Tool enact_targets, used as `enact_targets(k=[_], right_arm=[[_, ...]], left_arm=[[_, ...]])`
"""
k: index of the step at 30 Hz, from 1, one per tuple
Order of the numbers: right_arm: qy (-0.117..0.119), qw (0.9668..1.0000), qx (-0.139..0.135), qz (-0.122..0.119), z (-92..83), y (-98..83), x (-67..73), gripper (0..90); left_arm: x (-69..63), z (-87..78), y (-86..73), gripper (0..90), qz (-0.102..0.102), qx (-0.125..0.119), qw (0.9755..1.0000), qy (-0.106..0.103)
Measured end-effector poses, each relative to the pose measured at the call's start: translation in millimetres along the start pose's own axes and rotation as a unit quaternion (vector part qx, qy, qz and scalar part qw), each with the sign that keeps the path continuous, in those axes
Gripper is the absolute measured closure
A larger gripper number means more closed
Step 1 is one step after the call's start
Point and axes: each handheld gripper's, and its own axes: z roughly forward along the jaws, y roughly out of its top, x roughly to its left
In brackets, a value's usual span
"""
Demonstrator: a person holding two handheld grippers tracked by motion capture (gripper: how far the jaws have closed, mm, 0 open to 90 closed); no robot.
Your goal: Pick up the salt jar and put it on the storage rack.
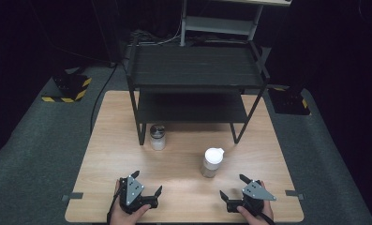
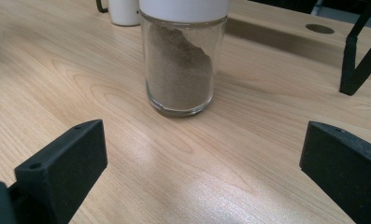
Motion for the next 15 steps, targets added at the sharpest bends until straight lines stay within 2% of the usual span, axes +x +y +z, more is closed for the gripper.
enact_targets(k=[1, 4, 7, 9, 15], right_arm=[[-0.001, 0.9999, -0.003, 0.012, -1.1, -1.3, -0.8, 0.0], [0.002, 0.9999, -0.005, 0.011, -1.8, -2.1, -1.8, 0.1], [-0.003, 0.9999, -0.011, 0.005, -3.0, -4.3, 2.1, 0.0], [0.002, 1.0000, -0.010, -0.002, -2.8, -3.9, 1.7, 0.3], [0.002, 1.0000, -0.002, 0.006, -1.3, -1.0, 0.1, 0.2]], left_arm=[[1.5, 0.8, 0.5, 0.4, -0.004, 0.001, 1.0000, -0.003], [1.7, 2.4, 2.8, 0.4, -0.006, 0.006, 1.0000, -0.001], [2.9, 2.5, 2.5, 0.4, 0.001, 0.005, 0.9999, -0.009], [2.3, 2.5, 2.5, 0.4, 0.002, 0.005, 0.9999, -0.008], [-0.1, -0.4, 1.2, 0.4, 0.001, 0.005, 1.0000, -0.003]])
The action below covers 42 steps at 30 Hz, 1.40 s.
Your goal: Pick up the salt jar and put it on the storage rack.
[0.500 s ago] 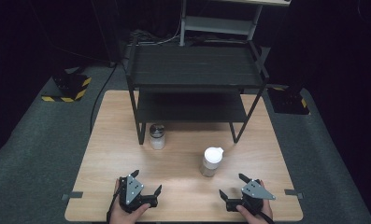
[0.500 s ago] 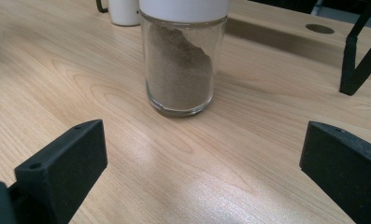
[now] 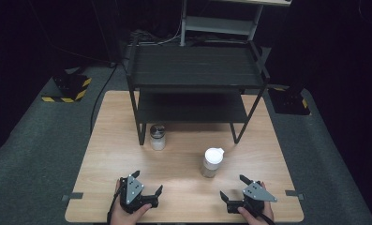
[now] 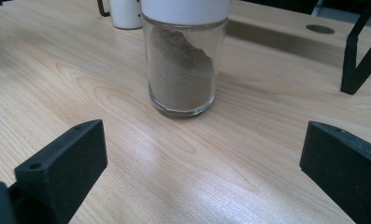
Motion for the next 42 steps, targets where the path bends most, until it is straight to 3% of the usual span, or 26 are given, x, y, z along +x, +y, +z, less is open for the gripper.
enact_targets(k=[15, 24, 42], right_arm=[[0.004, 1.0000, 0.002, 0.006, 1.3, 0.9, -2.5, 0.2], [0.005, 1.0000, -0.001, 0.005, 0.7, -0.2, -2.4, 0.2], [0.004, 0.9999, -0.005, 0.010, -0.2, -1.5, -2.7, 0.2]], left_arm=[[-1.4, -1.0, 4.9, 0.6, 0.013, 0.019, 0.9997, 0.001], [-1.3, -0.9, 5.0, 0.5, 0.011, 0.019, 0.9998, 0.001], [0.6, -6.3, 9.1, 0.4, -0.010, -0.016, 0.9998, 0.009]])
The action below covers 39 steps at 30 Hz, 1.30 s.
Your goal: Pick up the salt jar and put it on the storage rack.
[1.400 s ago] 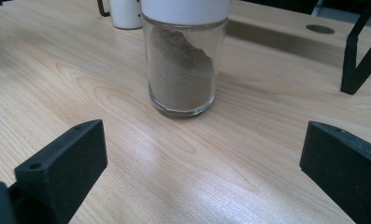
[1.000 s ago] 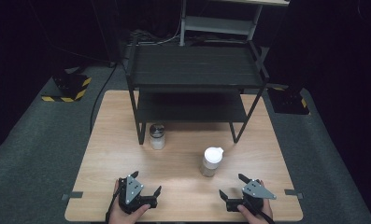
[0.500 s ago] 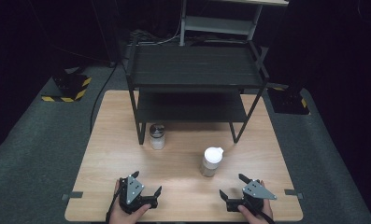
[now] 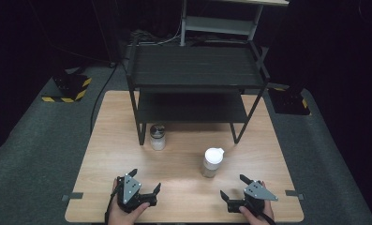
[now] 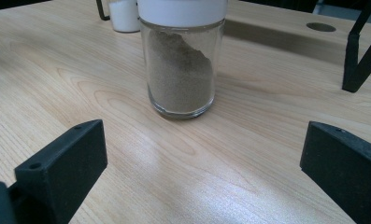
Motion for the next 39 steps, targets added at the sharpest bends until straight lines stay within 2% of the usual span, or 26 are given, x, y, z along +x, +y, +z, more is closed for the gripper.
enact_targets(k=[2, 4, 10, 15, 23, 29, 39], right_arm=[[-0.001, 1.0000, -0.001, 0.000, -0.1, -0.2, 0.3, 0.1], [-0.001, 1.0000, 0.000, -0.001, 0.0, -0.1, 0.6, 0.2], [0.000, 1.0000, -0.001, 0.002, -0.1, -0.4, 0.0, 0.2], [-0.001, 1.0000, -0.002, 0.001, -0.3, -0.7, 0.6, 0.2], [-0.002, 1.0000, -0.003, 0.001, -0.4, -1.1, 1.2, 0.2], [-0.002, 1.0000, -0.003, 0.000, -0.5, -1.2, 1.4, 0.2], [-0.003, 1.0000, -0.004, -0.002, -0.6, -1.5, 2.4, 0.2]], left_arm=[[0.5, 1.0, 2.0, 0.4, 0.000, -0.003, 1.0000, 0.000], [0.4, 1.4, 2.4, 0.4, -0.012, -0.012, 0.9999, 0.002], [0.6, 3.3, 4.3, 0.4, -0.006, -0.017, 0.9998, 0.004], [0.5, 8.4, 5.2, 0.4, -0.009, -0.024, 0.9996, 0.011], [3.0, 24.7, 8.4, 0.4, -0.002, -0.020, 0.9996, 0.018], [6.9, 39.7, 10.7, 0.4, -0.004, -0.013, 0.9997, 0.021], [12.5, 62.9, 16.6, 0.4, -0.009, -0.021, 0.9996, 0.017]])
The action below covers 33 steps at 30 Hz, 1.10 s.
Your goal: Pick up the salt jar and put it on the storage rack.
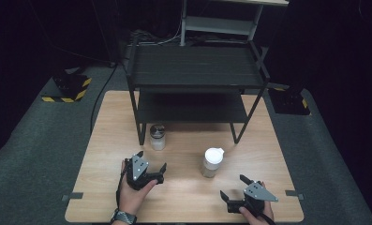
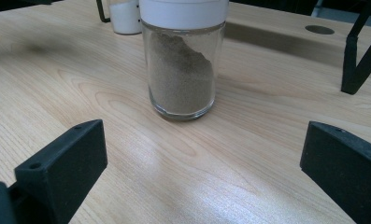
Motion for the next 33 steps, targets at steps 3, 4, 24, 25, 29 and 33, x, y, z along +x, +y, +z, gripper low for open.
enact_targets(k=[3, 4, 24, 25, 29, 33], right_arm=[[0.001, 1.0000, 0.001, -0.001, 0.2, 0.3, -0.4, 0.2], [0.001, 1.0000, 0.001, -0.001, 0.2, 0.3, -0.4, 0.2], [0.003, 1.0000, -0.002, 0.003, -0.5, -0.9, -1.4, 0.1], [0.003, 1.0000, -0.002, 0.003, -0.5, -0.9, -1.4, 0.1], [0.000, 1.0000, -0.002, 0.003, -0.5, -0.8, -0.6, 0.2], [0.001, 1.0000, -0.003, 0.002, -0.4, -1.0, -0.7, 0.2]], left_arm=[[0.9, 11.8, 2.8, 0.4, 0.001, -0.001, 1.0000, 0.002], [0.9, 11.8, 2.8, 0.4, 0.001, -0.001, 1.0000, 0.002], [1.0, 62.8, 11.7, 0.4, -0.004, 0.000, 0.9993, 0.037], [1.0, 62.8, 11.7, 0.6, -0.004, 0.000, 0.9993, 0.037], [4.1, 67.9, 9.2, 1.2, -0.017, -0.001, 0.9990, 0.041], [8.5, 72.8, 4.7, 3.1, -0.027, -0.011, 0.9987, 0.042]])
